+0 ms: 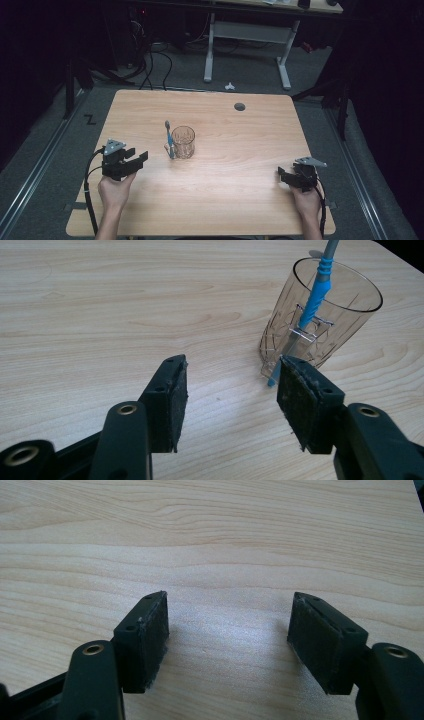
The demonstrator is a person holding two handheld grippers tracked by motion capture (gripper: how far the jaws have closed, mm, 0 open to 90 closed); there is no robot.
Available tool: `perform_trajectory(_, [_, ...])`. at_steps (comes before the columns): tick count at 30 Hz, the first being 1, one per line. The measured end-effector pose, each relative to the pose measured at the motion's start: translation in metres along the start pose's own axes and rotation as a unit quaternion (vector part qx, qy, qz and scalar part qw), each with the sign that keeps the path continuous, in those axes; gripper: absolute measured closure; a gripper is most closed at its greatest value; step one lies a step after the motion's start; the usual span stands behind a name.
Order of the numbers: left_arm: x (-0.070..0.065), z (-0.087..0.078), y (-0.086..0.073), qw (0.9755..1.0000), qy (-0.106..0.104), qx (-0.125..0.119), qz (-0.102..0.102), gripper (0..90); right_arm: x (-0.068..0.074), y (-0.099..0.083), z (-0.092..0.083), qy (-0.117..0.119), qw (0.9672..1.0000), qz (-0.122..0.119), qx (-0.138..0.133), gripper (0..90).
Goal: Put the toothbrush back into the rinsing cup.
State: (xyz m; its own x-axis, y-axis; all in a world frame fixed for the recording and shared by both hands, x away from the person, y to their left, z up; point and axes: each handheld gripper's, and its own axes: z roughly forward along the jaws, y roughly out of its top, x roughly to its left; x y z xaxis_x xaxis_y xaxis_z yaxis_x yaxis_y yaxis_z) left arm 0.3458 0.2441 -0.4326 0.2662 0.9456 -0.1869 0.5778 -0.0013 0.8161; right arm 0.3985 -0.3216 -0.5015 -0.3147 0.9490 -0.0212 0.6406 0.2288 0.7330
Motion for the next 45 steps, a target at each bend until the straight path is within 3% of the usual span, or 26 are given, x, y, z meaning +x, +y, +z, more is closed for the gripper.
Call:
perform_trajectory(24, [0.010, 0.007, -0.024, 0.9993, 0.018, 0.023, -0.022, 46.1, 0.000, 0.000, 0.000, 0.000, 1.0000, 0.001, 0.000, 32.8])
perform_trajectory(36, [0.019, 0.015, -0.037, 0.9981, 0.026, 0.033, -0.045, 46.1, 0.001, 0.000, 0.000, 0.000, 1.0000, 0.002, 0.001, 32.7])
perform_trajectory(45, [0.019, 0.024, -0.043, 0.9969, 0.045, 0.050, -0.041, 43.4, 0.001, 0.000, 0.000, 0.000, 1.0000, 0.001, 0.000, 32.8])
